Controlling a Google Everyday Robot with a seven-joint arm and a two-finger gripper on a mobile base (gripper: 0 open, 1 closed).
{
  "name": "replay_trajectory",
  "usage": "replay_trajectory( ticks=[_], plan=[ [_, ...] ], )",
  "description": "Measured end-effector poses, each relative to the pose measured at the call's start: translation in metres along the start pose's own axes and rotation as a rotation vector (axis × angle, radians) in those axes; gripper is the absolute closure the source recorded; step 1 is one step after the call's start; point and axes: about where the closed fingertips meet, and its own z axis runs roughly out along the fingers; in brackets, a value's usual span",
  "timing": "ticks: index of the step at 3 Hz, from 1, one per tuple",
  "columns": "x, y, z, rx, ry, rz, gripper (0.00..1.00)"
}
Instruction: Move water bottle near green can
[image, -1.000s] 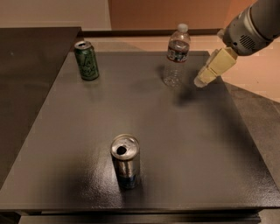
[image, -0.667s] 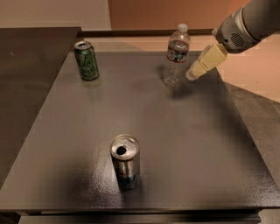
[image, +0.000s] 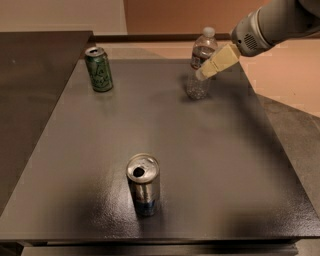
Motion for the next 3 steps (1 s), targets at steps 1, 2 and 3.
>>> replay_trajectory(
  ticks=[1, 2, 3],
  plan=[
    [-0.011, -0.007, 0.013, 0.001, -0.029, 0.025, 0.00],
    [-0.017, -0.009, 0.021, -0.006, -0.043, 0.041, 0.17],
    [-0.021, -0.008, 0.026, -0.026, -0.048, 0.051, 0.41]
  ],
)
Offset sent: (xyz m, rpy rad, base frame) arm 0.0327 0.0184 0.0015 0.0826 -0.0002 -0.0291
